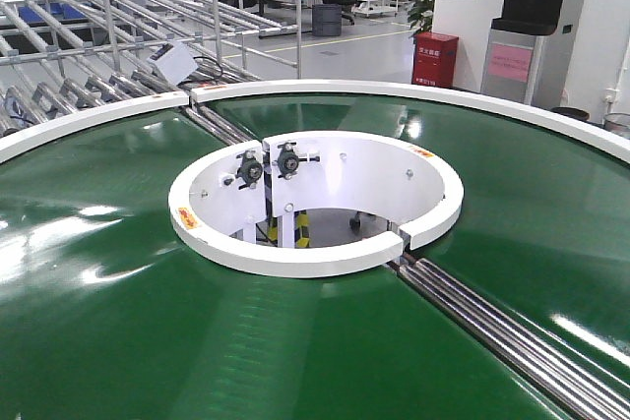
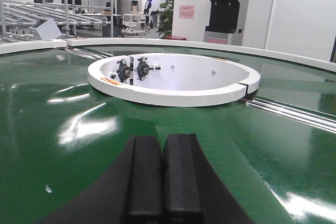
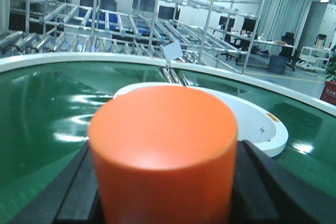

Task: Grab orange capacitor from left shelf to right conveyor
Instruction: 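Extend the right gripper with the cylinder over the green belt, then lower the cylinder onto the belt and open the right gripper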

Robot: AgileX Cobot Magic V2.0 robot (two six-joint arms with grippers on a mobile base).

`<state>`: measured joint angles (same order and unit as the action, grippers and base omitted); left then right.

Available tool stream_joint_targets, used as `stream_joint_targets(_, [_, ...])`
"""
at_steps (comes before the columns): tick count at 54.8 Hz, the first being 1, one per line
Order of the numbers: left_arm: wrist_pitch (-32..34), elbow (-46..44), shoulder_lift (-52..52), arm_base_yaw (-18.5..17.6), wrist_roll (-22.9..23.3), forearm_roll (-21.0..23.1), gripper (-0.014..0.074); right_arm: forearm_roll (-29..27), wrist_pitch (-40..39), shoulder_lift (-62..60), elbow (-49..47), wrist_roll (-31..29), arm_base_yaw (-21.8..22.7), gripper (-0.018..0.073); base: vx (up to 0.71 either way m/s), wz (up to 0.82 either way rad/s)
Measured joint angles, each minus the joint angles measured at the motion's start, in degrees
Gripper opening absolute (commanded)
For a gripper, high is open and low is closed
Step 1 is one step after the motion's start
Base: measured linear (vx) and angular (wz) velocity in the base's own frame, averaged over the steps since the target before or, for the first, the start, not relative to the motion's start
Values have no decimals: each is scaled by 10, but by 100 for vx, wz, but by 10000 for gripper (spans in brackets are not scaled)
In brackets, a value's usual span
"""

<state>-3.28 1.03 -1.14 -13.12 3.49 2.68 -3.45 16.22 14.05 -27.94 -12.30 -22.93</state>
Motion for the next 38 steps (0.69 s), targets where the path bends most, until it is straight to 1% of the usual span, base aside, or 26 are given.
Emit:
stream_joint_targets(5, [0,0,0,0,0,0,-6,-1,-38,23,0,43,0,-8,0,0])
stream_joint_targets(11, [0,0,0,0,0,0,-6,-1,-94,100,0,93,0,-8,0,0])
stream_joint_targets(18, [0,0,0,0,0,0,-6,-1,-171,231,0,109,0,-7,0,0])
stream_joint_targets(26, [0,0,0,0,0,0,-6,0,-304,400,0,106,0,-6,0,0])
stream_joint_targets(38, [0,0,0,0,0,0,-6,1,-556,668,0,96,0,-6,0,0])
